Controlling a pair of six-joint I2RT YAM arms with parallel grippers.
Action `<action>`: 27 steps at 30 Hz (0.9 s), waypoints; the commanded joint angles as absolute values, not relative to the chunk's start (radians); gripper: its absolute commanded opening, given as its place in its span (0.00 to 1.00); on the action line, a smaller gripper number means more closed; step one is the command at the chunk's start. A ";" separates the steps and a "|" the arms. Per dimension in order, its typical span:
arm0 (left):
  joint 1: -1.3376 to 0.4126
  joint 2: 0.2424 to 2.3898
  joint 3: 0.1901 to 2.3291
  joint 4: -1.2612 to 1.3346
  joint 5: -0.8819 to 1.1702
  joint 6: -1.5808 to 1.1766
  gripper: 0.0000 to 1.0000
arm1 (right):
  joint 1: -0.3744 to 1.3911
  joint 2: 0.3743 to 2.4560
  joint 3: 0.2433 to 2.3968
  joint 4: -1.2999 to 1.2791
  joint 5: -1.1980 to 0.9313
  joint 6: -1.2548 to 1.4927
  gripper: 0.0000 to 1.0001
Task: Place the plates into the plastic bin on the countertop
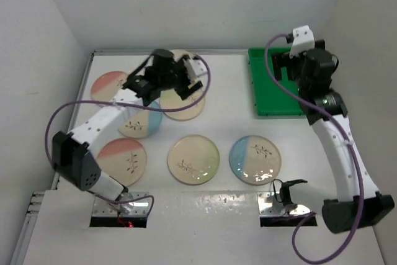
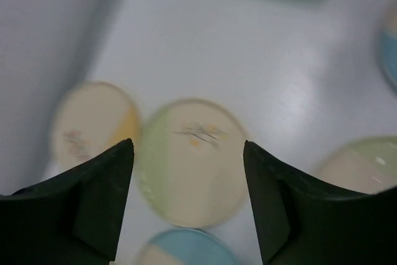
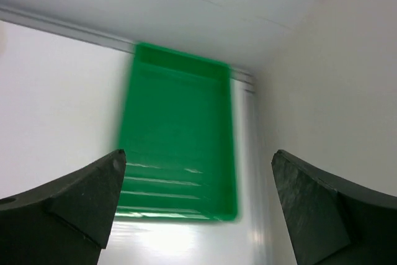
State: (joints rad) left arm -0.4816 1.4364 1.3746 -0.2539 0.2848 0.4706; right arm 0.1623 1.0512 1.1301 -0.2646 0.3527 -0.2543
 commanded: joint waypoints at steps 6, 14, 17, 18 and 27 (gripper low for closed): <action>-0.595 1.765 1.319 -0.868 0.331 0.350 0.43 | 0.254 1.251 1.235 -0.572 -0.189 0.156 0.77; -0.518 1.805 1.187 -0.696 0.202 0.259 0.57 | 0.526 1.210 0.936 -0.428 -0.049 0.264 0.88; -0.509 1.819 1.161 -0.687 0.277 0.285 0.53 | 0.567 1.235 0.891 -0.381 -0.026 0.304 0.86; -0.509 1.830 1.129 -0.687 0.293 0.285 0.53 | 0.596 1.236 0.861 -0.355 -0.003 0.314 0.86; -0.538 1.936 1.111 -0.687 0.409 0.307 0.16 | 0.597 1.448 0.867 -0.298 -0.188 0.333 0.88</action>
